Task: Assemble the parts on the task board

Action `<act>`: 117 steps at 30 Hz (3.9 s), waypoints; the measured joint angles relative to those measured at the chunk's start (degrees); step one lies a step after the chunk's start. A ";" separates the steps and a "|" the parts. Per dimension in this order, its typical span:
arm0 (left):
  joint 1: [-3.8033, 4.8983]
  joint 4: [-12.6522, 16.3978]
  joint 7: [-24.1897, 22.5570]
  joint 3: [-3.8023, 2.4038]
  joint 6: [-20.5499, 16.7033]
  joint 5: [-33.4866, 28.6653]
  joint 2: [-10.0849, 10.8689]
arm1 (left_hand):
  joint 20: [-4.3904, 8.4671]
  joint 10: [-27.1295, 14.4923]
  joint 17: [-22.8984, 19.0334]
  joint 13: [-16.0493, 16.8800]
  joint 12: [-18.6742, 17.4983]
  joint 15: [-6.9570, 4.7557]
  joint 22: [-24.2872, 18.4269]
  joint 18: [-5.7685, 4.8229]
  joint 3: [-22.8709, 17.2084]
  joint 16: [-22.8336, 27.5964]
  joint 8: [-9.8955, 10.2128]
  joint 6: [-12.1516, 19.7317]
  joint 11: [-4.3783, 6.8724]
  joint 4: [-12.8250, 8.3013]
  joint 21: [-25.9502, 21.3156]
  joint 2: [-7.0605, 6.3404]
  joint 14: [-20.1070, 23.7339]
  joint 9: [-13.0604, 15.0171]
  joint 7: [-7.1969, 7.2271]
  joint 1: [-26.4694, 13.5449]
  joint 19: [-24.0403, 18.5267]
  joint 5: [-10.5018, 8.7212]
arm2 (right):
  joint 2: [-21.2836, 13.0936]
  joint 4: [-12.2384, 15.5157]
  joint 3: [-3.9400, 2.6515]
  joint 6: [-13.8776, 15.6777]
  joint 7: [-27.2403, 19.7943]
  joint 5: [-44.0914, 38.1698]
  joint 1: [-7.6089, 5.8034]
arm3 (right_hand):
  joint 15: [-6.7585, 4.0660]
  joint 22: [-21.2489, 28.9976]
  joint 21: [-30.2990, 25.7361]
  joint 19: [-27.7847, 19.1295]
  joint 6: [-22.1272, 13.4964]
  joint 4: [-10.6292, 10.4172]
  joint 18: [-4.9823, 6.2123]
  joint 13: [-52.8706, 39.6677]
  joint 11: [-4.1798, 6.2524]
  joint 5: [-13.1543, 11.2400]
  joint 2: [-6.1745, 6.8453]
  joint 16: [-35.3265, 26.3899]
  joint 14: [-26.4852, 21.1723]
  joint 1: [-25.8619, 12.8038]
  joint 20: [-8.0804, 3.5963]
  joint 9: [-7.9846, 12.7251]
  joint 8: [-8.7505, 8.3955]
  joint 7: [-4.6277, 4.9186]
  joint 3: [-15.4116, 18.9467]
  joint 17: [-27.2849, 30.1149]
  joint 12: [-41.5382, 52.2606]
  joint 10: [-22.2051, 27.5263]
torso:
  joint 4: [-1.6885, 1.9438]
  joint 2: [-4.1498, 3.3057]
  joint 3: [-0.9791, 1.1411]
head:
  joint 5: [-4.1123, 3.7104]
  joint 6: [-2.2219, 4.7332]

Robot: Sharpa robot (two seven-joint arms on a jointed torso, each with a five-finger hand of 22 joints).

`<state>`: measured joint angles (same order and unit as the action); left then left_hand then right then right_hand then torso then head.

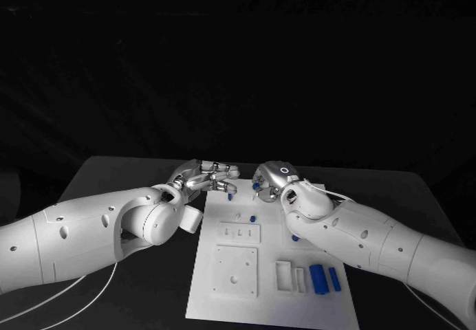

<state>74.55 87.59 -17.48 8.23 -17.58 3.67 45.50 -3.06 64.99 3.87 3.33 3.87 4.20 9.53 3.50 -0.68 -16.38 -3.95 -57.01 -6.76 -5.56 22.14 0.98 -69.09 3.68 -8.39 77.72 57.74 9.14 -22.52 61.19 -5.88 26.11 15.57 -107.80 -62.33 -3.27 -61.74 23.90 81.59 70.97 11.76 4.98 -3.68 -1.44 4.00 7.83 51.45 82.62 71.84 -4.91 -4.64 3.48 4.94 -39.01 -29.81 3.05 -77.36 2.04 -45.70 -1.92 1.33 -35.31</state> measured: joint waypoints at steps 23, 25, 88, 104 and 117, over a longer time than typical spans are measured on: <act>0.04 -0.14 0.34 0.01 0.06 0.02 0.54 | 0.00 -0.21 0.00 0.00 0.00 0.00 -0.14 0.00 0.01 0.00 0.00 0.00 -0.21 -0.46 0.25 0.00 0.00 0.00 0.00 0.00 -0.42 0.00 | -6.52 6.50 -0.77 2.92 -0.53 3.92 0.13 | 1.73 2.59 -5.73 2.30 -9.48 -0.24 3.10 0.13 -3.26 6.14 4.38 -2.10 -0.31 1.71 2.48 0.89 0.29 1.71 11.70 1.12 0.27 11.52 | -0.40 0.08 0.14 | 0.18 0.42; 0.04 -0.14 0.36 0.01 0.06 0.03 0.64 | 0.00 -0.21 0.00 -0.01 0.00 0.00 -0.14 0.00 0.17 0.00 0.00 0.00 -0.21 -0.63 0.50 0.00 0.00 0.00 0.00 0.00 -0.41 0.00 | -8.27 8.22 -1.37 3.28 -0.53 4.42 0.13 | 1.63 2.11 -5.73 2.36 -8.56 -0.40 3.10 0.13 -2.67 6.99 4.14 -1.64 -0.20 1.03 2.54 0.89 0.29 1.84 10.07 0.82 0.27 8.48 | -0.55 0.16 0.18 | 0.20 0.50; 0.07 -1.95 1.91 0.02 0.10 1.10 -0.07 | 0.20 -0.21 0.01 -0.01 0.00 -0.30 2.23 0.01 0.29 -1.32 0.00 0.00 -0.20 -1.44 5.13 0.00 -0.30 0.00 0.00 0.00 -1.23 0.00 | -12.20 3.44 -6.02 -12.62 -1.86 11.83 0.53 | -0.41 -13.20 11.24 2.44 -11.49 -6.97 -0.60 -62.24 1.34 19.27 2.41 13.29 -0.02 0.23 -0.40 0.70 0.16 1.23 30.16 -29.32 62.29 5.99 | -1.55 0.83 0.86 | 0.60 -0.32; 0.07 -2.04 2.16 0.02 0.10 1.16 -0.21 | 0.20 -0.21 0.00 -0.01 0.00 -0.30 2.22 0.01 0.29 -1.32 0.00 0.00 -0.21 -1.44 5.13 0.00 -0.30 0.00 0.00 0.00 -1.23 0.00 | -11.11 1.56 -5.98 -14.79 -2.19 12.31 0.43 | -0.41 -13.19 10.90 2.44 -11.48 -7.89 -0.60 -62.39 1.33 20.42 2.00 12.98 -0.02 0.06 -0.41 0.75 0.15 1.22 31.72 -29.76 62.00 6.00 | -1.59 0.81 0.86 | 1.06 -0.50; 0.07 -2.23 2.22 0.02 0.10 1.18 -0.43 | 0.20 -0.21 0.00 -0.01 0.00 -0.30 2.21 0.01 0.29 -1.32 0.00 0.00 -0.21 -1.43 5.13 0.00 -0.30 0.00 0.00 0.00 -1.23 0.00 | -10.63 1.04 -6.00 -15.59 -2.63 12.44 0.16 | -0.75 -13.18 11.92 2.44 -7.54 -3.65 -0.60 -63.50 1.95 18.62 0.94 13.28 0.33 -0.52 -0.41 0.89 -0.33 0.24 21.21 -30.38 62.74 5.15 | -1.64 0.82 0.90 | 1.05 -0.76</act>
<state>74.62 85.36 -15.26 8.25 -17.48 4.85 45.06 -2.86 64.78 3.87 3.32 3.87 3.91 11.74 3.52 -0.38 -17.70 -3.95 -57.01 -6.96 -6.99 27.27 0.98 -69.39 3.67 -8.39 77.72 56.51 9.14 -33.15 62.23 -11.88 10.52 12.94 -95.36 -62.17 -4.02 -74.92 35.82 84.03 63.43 8.12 4.38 -67.17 0.51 22.61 8.77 64.73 82.95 71.32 -5.32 -3.75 3.15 5.18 -17.80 -60.19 65.80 -72.21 0.40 -44.87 -1.03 2.39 -36.07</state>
